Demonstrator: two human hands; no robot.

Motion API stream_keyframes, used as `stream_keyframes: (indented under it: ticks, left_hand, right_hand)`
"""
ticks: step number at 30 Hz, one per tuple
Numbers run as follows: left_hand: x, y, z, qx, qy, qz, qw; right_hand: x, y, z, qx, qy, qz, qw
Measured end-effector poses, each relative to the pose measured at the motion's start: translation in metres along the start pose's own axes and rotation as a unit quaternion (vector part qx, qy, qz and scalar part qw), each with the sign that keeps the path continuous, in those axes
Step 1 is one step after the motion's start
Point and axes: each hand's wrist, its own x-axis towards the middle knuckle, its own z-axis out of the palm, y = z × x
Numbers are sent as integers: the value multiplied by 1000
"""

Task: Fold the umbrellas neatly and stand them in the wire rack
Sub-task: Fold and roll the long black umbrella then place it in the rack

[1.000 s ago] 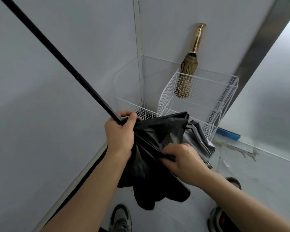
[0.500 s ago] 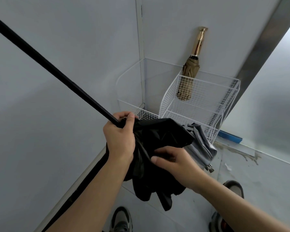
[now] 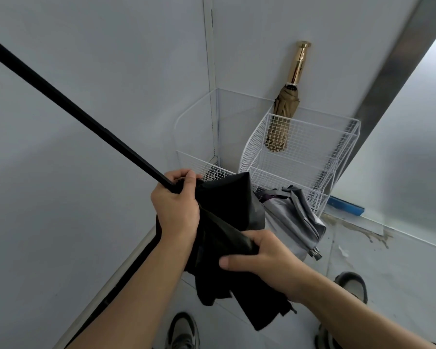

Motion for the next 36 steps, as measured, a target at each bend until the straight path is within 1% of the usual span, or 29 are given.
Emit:
stream_keyframes:
  ticks: [1,2,3,4,5,7,10,12,14,17,18,21,22,23,24,26,28,30,31,32,33,34,35,36]
  left_hand:
    - [-1,0,0,1,0,3,1000]
    - [-2,0,1,1,-1,6,1000]
    - [-3,1,2,-1,-3,8,1000]
    - [-5,1,3,-6,-5,10,1000]
    - [-7,2,5,-13,-7,11,1000]
    - [-11,4,7,-27,-13,8,1000]
    - [-15,6,9,-49,-34,-3,998]
    - [-16,8,9,-54,-53,-9,997]
    - [-17,8,8,-52,-71,-16,996]
    - [-18,9,7,-55,-93,-22,994]
    - [-18,9,6,-56,-99,-23,993]
    - [-19,10,6,-58,-127,-27,990]
    - [-19,10,6,-59,-138,-29,988]
    - [-20,10,6,-59,-150,-30,986]
    - [-20,11,5,-56,-162,-28,985]
    - [-20,11,5,-41,-186,-12,982]
    - [-20,10,5,-29,-204,1,979]
    - [-20,8,5,-20,-210,6,978]
    - [-20,7,5,-18,-205,7,979]
    - [-20,7,5,-18,-195,5,981]
    - [-20,7,5,-22,-182,3,983]
    - [-20,7,5,-27,-167,0,986]
    - [-19,7,5,-32,-152,-2,988]
    - [-18,7,5,-35,-136,-4,990]
  right_hand:
    - [-1,-3,0,67,-12,29,997]
    - [-1,-6,1,129,-5,61,990]
    - [0,-7,1,178,17,90,980]
    - [2,-7,2,199,46,109,973]
    - [4,-4,3,199,69,113,971]
    - [8,-2,9,183,120,94,971]
    - [18,-3,4,219,226,60,947]
    - [21,-9,-10,207,269,51,939]
    - [22,-12,-23,180,266,28,947]
    - [22,-11,-30,154,216,-7,964]
    - [23,-9,-31,136,211,-15,968]
    - [28,-2,-34,54,240,-31,969]
    - [28,-2,-34,47,247,-35,967]
    - [29,-3,-35,59,252,-35,965]
    - [29,-5,-35,98,251,-30,963]
    - [29,-12,-37,212,232,-13,949]
    - [26,-18,-41,295,199,-4,935]
    - [23,-20,-44,321,160,-17,933]
    - [22,-19,-44,299,149,-25,942]
    - [21,-16,-42,235,160,-41,958]
    - [20,-13,-40,136,199,-68,968]
    - [18,-11,-37,23,258,-98,961]
    - [15,-9,-34,-73,306,-133,940]
    - [12,-9,-29,-126,315,-155,928]
